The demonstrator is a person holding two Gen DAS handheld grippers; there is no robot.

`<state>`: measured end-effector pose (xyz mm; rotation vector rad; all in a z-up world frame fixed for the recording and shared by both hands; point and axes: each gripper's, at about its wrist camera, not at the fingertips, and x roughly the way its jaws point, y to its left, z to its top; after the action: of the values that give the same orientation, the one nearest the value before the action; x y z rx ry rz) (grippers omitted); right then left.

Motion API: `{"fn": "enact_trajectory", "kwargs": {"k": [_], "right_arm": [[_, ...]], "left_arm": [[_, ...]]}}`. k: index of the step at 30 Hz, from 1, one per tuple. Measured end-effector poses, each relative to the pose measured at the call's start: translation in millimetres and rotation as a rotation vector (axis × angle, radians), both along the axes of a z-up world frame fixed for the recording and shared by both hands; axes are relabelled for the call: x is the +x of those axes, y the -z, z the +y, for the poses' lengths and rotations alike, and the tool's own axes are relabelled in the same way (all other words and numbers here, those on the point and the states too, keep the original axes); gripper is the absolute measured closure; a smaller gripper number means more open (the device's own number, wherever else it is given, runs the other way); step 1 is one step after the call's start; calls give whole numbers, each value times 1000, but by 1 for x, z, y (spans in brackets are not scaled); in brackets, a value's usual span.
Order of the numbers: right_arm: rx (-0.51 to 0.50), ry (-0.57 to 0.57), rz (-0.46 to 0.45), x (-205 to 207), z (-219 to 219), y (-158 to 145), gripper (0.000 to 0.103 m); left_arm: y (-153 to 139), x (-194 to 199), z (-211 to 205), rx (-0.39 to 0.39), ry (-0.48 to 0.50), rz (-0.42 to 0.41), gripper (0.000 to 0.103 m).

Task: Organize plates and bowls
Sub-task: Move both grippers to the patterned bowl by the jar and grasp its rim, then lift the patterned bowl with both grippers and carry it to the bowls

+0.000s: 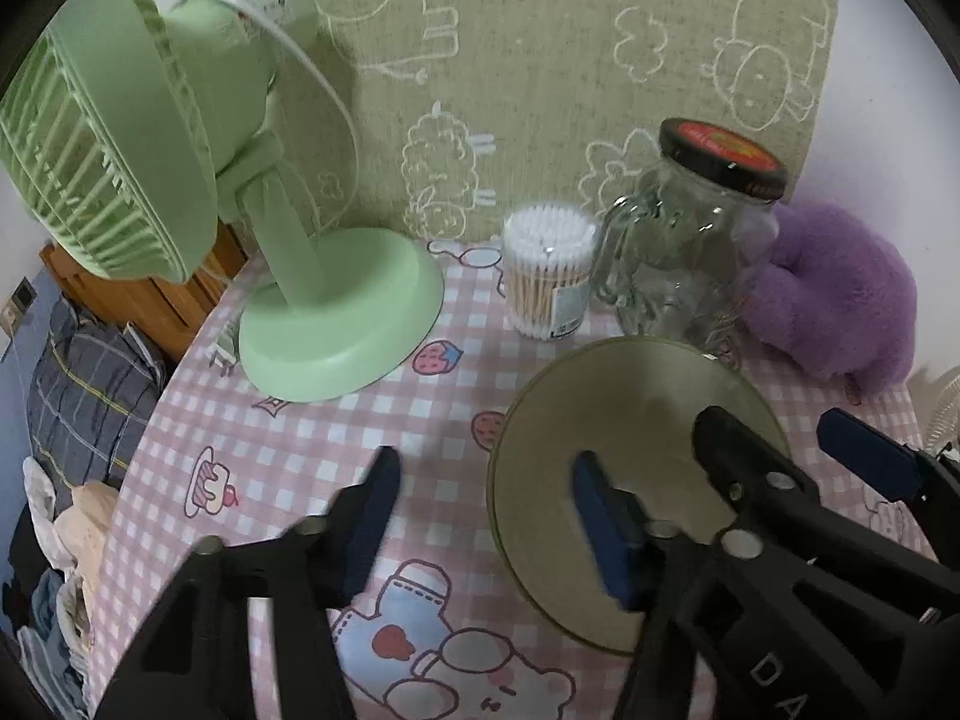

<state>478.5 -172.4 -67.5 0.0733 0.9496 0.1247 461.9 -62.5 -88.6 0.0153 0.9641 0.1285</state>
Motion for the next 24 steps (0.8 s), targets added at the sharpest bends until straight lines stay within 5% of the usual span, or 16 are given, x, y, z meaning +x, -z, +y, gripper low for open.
{"fn": "enact_trajectory", "kwargs": {"k": [17,24], "right_arm": [[-19,11,35,11,-6,27,80],[-33,17,32,12,-8,28,85]], "left_arm": [[28,11,-9,-39,-2,46,82],[28,10,-9,-30,-13,53,85]]}}
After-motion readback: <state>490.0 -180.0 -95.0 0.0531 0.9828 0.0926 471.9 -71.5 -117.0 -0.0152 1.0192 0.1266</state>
